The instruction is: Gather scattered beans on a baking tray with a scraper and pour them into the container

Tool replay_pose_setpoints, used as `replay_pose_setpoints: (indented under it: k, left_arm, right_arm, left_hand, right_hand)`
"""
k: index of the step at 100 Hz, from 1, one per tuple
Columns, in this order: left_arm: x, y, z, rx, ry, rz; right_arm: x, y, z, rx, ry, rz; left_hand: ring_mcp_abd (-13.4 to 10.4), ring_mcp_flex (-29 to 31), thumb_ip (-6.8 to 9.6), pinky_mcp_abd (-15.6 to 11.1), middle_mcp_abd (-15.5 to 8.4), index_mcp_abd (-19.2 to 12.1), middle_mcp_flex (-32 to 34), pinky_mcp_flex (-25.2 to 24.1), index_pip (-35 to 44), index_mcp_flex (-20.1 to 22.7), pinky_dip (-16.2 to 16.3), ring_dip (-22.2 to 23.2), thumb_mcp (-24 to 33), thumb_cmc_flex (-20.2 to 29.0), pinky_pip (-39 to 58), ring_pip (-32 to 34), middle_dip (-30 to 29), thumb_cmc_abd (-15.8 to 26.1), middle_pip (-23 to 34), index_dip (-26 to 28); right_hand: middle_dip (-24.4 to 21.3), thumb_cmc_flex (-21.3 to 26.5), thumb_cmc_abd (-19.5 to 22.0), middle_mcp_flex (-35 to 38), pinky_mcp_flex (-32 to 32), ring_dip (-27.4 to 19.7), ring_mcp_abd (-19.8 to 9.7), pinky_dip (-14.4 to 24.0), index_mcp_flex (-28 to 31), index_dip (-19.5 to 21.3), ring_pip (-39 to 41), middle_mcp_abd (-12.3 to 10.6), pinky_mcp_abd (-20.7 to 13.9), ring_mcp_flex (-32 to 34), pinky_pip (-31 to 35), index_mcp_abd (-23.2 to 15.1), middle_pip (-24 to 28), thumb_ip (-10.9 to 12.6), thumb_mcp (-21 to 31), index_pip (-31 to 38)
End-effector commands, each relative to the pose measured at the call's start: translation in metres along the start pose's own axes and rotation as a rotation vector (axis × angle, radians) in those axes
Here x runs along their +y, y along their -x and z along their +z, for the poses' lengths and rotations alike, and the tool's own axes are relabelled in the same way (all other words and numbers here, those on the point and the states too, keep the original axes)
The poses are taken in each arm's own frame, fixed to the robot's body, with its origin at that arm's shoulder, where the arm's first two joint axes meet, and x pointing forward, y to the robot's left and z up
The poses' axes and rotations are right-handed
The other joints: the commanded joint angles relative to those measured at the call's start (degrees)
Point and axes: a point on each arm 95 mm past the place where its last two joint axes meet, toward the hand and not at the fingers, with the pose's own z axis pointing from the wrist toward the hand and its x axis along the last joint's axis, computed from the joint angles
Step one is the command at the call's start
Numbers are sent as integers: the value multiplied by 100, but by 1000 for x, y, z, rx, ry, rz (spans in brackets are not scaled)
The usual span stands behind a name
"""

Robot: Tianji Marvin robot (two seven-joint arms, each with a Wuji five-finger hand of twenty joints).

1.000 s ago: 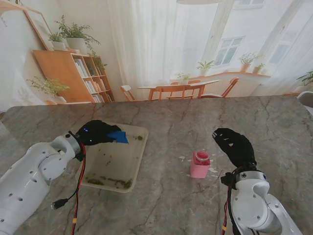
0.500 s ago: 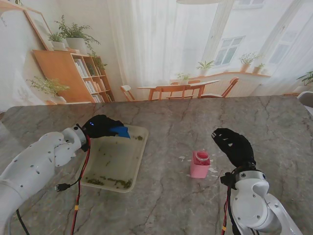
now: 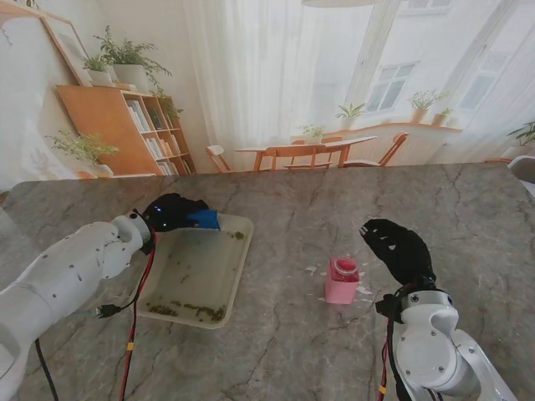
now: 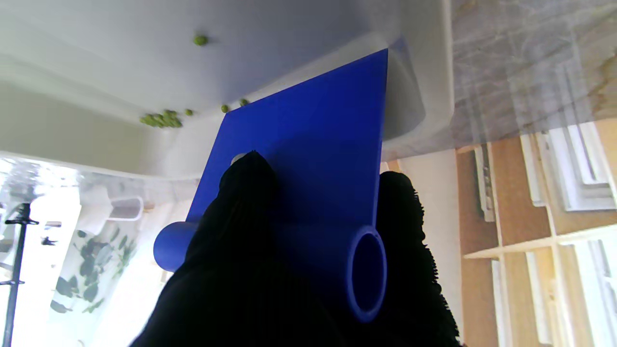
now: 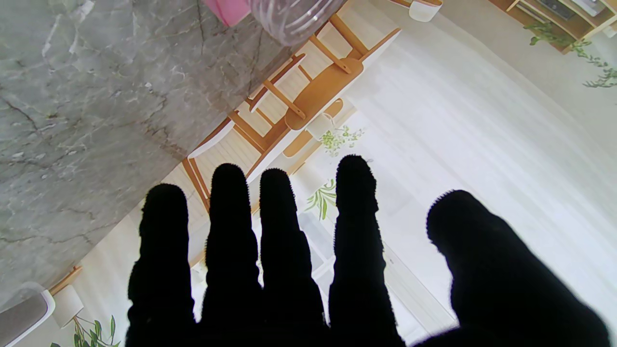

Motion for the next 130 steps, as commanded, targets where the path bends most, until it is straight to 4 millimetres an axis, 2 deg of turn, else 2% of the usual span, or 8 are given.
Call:
replay_pose_setpoints:
  k: [1, 5, 11, 17, 39, 58, 80, 130]
  left_arm:
    - [-3, -7, 7, -3, -21, -16]
    - [-2, -7, 7, -5, -22, -18]
    - [-1, -7, 7, -6, -23, -21]
    - [-1, -7, 8, 0, -15, -19]
    - [10, -3, 10, 37, 46, -21]
    - [17, -5, 6, 59, 75, -42]
    - [24, -10, -8, 64, 97, -73]
    - [34, -28, -54, 93, 136, -112]
  right_arm:
    - [-3, 1, 0, 1, -22, 4]
    - [-3, 1, 0, 1, -22, 4]
    - [-4, 1, 0, 1, -23, 5]
    - [-4, 1, 0, 1, -23, 7]
    - [-3, 1, 0, 0, -20, 9]
    - [-3, 1, -1, -6, -16, 9]
    - [-2, 2, -2, -6, -10, 10]
    - [-2, 1, -2, -3, -8, 14]
  left_hand:
    - [-344, -59, -313, -255, -6, 36, -120, -89, 228, -315, 205, 233, 472, 500, 228, 411, 184, 415, 124, 121]
    - [-364, -64, -311, -261, 4, 46, -144, -87, 250, -342, 207, 251, 491, 500, 246, 452, 203, 422, 147, 132]
    - [-366, -92, -317, -265, 237, 67, -215, -108, 264, -373, 205, 261, 504, 500, 255, 474, 236, 430, 162, 137]
    - [-314, -97, -320, -241, 6, 58, -141, -114, 268, -340, 199, 235, 489, 500, 257, 441, 151, 397, 134, 116]
    - [-202, -55, -320, -207, -17, -79, -9, -83, 256, -160, 179, 69, 381, 499, 270, 213, -19, 227, 44, 26]
    - [14, 36, -327, 0, -142, -312, 327, -77, -87, 156, -164, -731, 461, 499, -314, -948, -597, 286, -526, -390]
    - [-15, 241, -356, 24, -338, -521, 550, -59, -318, 395, -627, -1466, 599, 499, -1062, -1920, -1012, 339, -908, -625]
    - [-91, 626, -351, -48, -508, -772, 775, 205, -339, 628, -1002, -1864, 500, 500, -1630, -2597, -1446, 293, -1005, -703]
  right_hand:
    - [69, -64, 70, 46, -68, 59, -120, 102, 129, 66, -61, -118, 74, 65, -65, -170, -34, 89, -59, 98]
    - [70, -61, 70, 51, -68, 57, -116, 103, 129, 66, -67, -119, 73, 54, -65, -177, -33, 90, -60, 98]
    - [69, -65, 71, 48, -65, 59, -118, 105, 103, 62, -64, -110, 73, 63, -64, -191, -35, 90, -64, 87]
    - [68, -62, 74, 46, -69, 59, -115, 106, 106, 61, -65, -118, 73, 60, -67, -182, -36, 90, -65, 86]
    - [70, -60, 78, 52, -70, 62, -109, 112, 120, 63, -63, -112, 74, 67, -73, -188, -35, 92, -75, 93]
    - [71, -55, 77, 59, -75, 65, -111, 117, 126, 63, -63, -112, 67, 67, -77, -189, -33, 93, -78, 96]
    - [73, -57, 84, 61, -76, 66, -113, 122, 134, 65, -62, -110, 75, 68, -79, -179, -32, 93, -81, 102]
    - [75, -50, 90, 68, -75, 70, -105, 132, 151, 61, -59, -108, 80, 72, -79, -178, -30, 95, -85, 104]
